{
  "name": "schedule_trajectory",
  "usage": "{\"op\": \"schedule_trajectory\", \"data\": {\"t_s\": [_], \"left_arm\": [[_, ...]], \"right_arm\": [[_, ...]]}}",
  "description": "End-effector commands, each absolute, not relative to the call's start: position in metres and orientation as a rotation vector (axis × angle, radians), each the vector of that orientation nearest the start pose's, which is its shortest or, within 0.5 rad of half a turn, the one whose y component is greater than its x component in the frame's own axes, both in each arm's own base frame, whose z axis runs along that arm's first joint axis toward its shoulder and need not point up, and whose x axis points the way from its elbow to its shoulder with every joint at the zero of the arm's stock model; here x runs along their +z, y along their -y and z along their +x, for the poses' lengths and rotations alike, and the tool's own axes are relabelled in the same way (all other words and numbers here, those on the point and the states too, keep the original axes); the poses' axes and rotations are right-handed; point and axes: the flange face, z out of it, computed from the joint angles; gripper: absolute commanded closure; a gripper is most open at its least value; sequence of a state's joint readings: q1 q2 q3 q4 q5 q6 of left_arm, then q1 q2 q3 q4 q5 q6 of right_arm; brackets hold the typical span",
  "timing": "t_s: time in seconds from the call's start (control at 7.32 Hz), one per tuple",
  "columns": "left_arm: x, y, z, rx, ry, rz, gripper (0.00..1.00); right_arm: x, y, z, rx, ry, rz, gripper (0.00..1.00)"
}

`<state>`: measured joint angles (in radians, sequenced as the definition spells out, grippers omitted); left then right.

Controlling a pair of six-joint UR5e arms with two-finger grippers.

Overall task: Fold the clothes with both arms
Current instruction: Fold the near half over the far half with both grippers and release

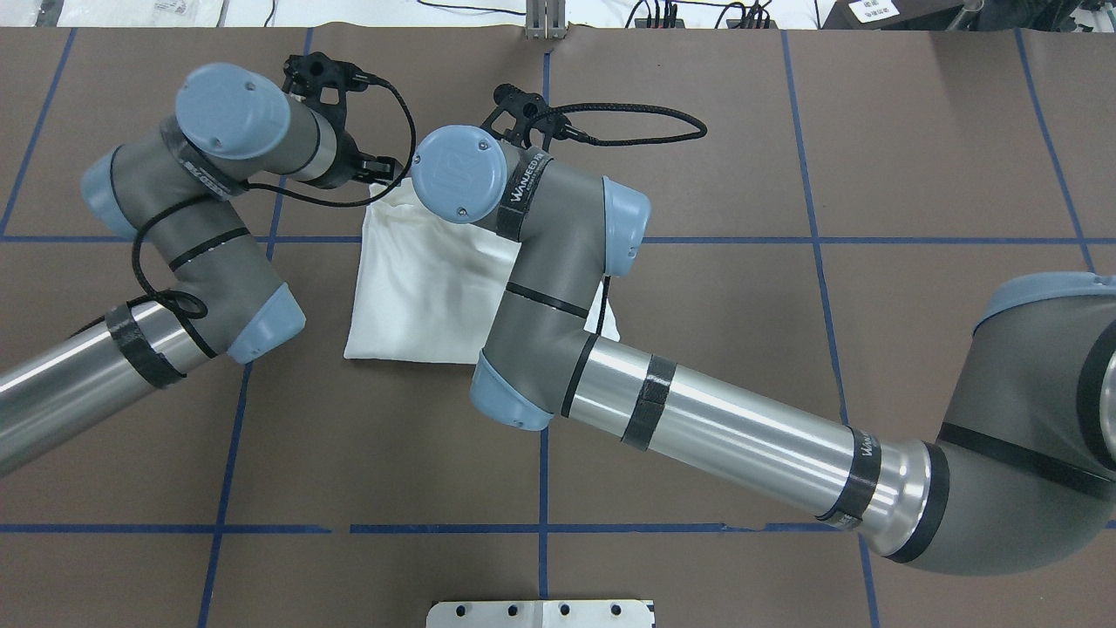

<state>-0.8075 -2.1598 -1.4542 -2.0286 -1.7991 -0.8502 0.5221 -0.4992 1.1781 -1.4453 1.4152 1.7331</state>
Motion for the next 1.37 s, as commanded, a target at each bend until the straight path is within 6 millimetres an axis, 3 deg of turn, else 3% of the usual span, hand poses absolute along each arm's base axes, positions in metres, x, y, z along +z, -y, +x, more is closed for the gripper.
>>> {"op": "schedule_trajectory", "data": {"t_s": [0.0, 0.27, 0.55, 0.82, 0.96, 1.23], "left_arm": [[0.341, 0.619, 0.364, 0.144, -0.803, 0.535, 0.00], [0.368, 0.608, 0.355, 0.163, -0.841, 0.561, 0.00], [0.368, 0.607, 0.355, 0.160, -0.845, 0.563, 0.00], [0.367, 0.606, 0.353, 0.152, -0.849, 0.564, 0.00], [0.368, 0.606, 0.353, 0.150, -0.849, 0.562, 0.00], [0.369, 0.605, 0.353, 0.150, -0.848, 0.561, 0.00]], "right_arm": [[0.125, 0.531, -0.645, 0.701, 0.767, 0.288, 0.00], [0.144, 0.542, -0.649, 0.688, 0.719, 0.289, 0.03], [0.171, 0.575, -0.669, 0.669, 0.738, 0.344, 0.05], [0.173, 0.586, -0.673, 0.593, 0.704, 0.409, 0.05], [0.175, 0.587, -0.673, 0.572, 0.693, 0.418, 0.12], [0.181, 0.585, -0.678, 0.563, 0.682, 0.412, 0.47]]}}
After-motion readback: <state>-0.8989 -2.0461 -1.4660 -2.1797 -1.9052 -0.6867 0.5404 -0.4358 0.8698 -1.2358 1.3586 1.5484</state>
